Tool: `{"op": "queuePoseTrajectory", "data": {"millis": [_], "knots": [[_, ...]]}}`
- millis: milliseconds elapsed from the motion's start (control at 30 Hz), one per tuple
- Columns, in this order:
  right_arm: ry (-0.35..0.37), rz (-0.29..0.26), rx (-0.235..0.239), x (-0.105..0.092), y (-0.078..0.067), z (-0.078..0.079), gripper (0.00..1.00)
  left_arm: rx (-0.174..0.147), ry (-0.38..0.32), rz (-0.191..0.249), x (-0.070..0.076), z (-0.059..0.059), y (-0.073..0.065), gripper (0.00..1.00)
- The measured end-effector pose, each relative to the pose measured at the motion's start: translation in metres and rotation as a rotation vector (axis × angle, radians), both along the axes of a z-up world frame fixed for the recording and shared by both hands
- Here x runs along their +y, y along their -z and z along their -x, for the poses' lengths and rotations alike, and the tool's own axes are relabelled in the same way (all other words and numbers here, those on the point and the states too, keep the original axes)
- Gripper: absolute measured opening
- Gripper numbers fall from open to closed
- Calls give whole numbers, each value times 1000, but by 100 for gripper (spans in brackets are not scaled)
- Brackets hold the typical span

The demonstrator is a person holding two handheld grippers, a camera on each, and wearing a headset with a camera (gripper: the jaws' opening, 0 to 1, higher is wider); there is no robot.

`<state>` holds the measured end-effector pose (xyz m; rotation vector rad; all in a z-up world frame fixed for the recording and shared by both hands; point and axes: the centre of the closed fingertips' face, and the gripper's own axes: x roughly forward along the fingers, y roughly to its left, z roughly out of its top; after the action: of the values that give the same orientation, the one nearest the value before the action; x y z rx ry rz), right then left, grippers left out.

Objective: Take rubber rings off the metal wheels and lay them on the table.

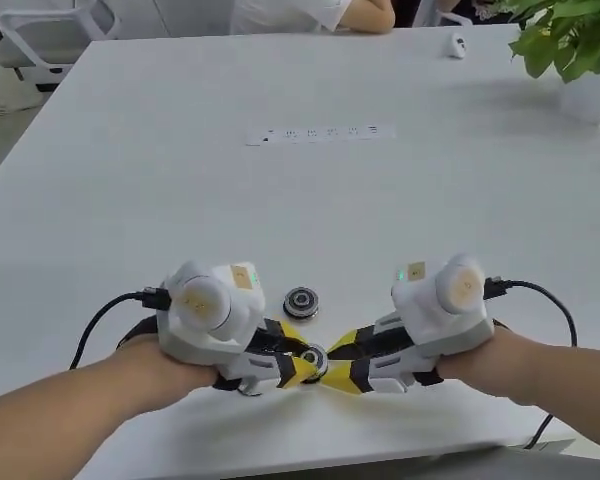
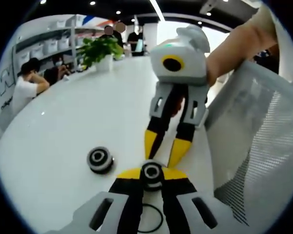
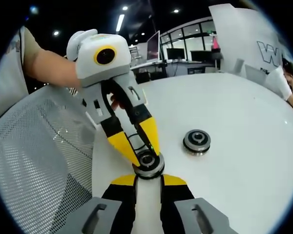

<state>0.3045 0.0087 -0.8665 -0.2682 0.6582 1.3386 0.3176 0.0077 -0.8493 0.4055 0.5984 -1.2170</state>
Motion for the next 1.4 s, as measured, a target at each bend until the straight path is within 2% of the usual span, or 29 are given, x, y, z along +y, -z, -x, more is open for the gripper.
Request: {"op": "queuePoseTrajectory", "data": {"millis": [33,133,367,1000,1133,1233,1400], "knots": [[1,0,0,0,0,0,15,2,4,2,0,1,0,14],[5,-1,-1,0,0,-1,14,-21,15,-4,-1,2,-1,15],[7,1,-1,-1,0,-2,13,-32,-4,1,1,2,-1,14],[-12,10,-22,-2,2,0,10,-27,-21,18,2,3,0,14],[-8,10,-13,-3,2,1,7,-27,-22,17,2,3,0,14],[-12,22,-15,-5,3,2,0,-27,-22,16,2,3,0,14],[2,21,-3,-5,3,0,0,-28,-25,14,1,3,0,14]]}}
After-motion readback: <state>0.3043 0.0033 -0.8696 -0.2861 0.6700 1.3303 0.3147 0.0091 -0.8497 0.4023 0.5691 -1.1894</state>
